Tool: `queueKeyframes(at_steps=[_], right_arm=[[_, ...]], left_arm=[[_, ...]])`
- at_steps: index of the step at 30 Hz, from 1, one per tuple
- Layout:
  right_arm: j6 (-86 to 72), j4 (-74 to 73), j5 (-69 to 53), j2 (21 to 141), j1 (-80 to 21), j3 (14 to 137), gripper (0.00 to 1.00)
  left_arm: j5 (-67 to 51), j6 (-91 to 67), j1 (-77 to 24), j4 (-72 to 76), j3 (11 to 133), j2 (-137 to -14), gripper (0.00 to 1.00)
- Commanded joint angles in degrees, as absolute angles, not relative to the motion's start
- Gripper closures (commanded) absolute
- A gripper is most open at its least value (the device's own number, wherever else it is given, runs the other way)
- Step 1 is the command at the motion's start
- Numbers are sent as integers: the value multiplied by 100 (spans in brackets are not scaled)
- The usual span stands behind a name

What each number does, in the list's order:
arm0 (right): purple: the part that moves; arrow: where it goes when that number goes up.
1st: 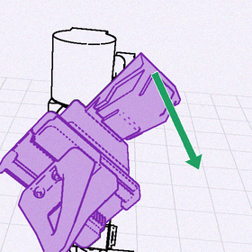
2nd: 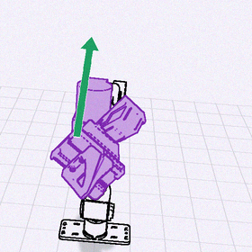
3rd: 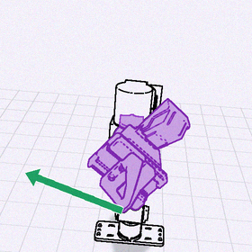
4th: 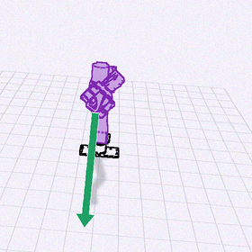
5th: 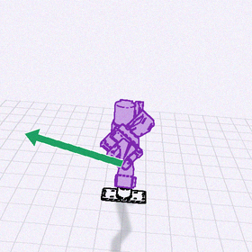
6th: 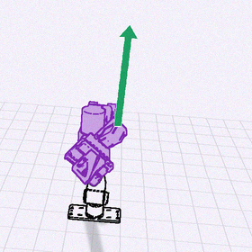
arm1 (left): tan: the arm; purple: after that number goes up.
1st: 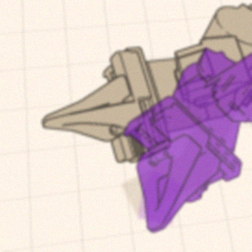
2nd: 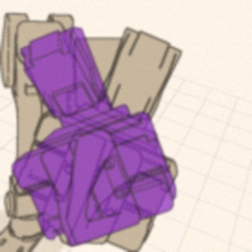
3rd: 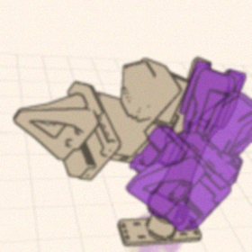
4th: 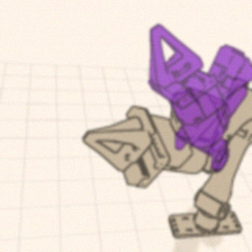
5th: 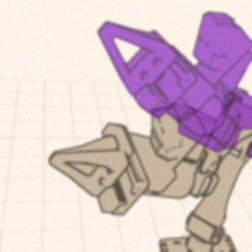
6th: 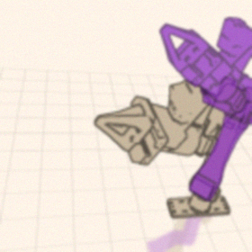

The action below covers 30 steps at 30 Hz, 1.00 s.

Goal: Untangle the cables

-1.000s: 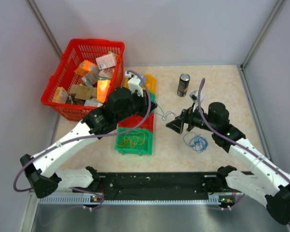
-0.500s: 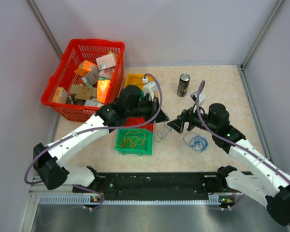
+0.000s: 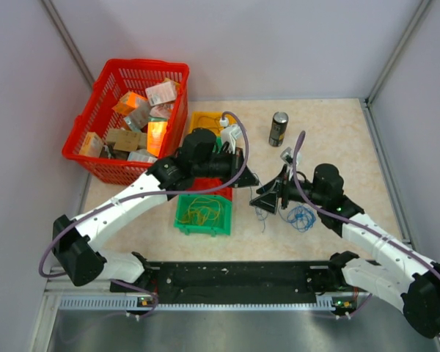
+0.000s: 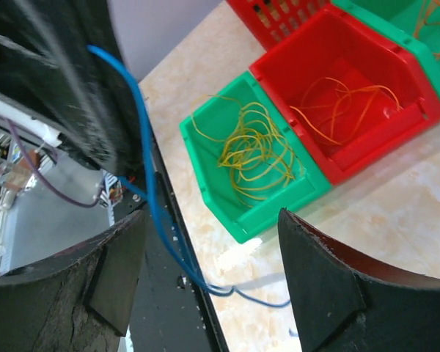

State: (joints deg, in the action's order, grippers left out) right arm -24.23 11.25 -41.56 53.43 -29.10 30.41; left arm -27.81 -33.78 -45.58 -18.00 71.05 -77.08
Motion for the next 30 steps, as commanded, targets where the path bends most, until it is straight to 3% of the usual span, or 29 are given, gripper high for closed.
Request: queueKeyframes(at_steps=[1,7,10,11,13,14,15,16,21,24,30], right_arm=[[-2593,1889,-4632,5396,-2962,2936,27],[-2795,2057,-4606,5423,-2953,2813,26],[-2891,2083,-4518,5528,-2971,2830,31],[-2953,2135,-4457,5563,-3006,2839,37],[-3032,2197,-4413,5669,-3085,2856,57],[-3050,2119,-4264,5695,-3094,2874,72],[-3059,2014,-4054,5678,-3102,2883,100],[-3032,1813,-3747,5660,-3103,2909,100],[-2962,22,-1262,5222,-3085,3067,100],[-3014,-675,-389,4861,-2901,3050,100],[-2874,-1028,-466,4474,-2496,2945,100]], left_arm=[[-2874,-3366,-4526,-1582,7356,-7778,100],[-2874,-3419,-4518,-1573,7356,-7770,100],[-2988,-3515,-4518,-1486,7348,-7778,100],[-3023,-3533,-4518,-1424,7348,-7787,100],[-2989,-3507,-4518,-1424,7348,-7796,100],[-2927,-3463,-4526,-1485,7356,-7796,100],[-2779,-3350,-4518,-1581,7365,-7796,99],[-2569,-3279,-4518,-1773,7391,-7770,88],[-759,-2629,-4526,-2565,7304,-7515,15],[190,-2383,-4518,-2987,7260,-7541,10],[835,-2154,-4430,-3426,7286,-8374,28]])
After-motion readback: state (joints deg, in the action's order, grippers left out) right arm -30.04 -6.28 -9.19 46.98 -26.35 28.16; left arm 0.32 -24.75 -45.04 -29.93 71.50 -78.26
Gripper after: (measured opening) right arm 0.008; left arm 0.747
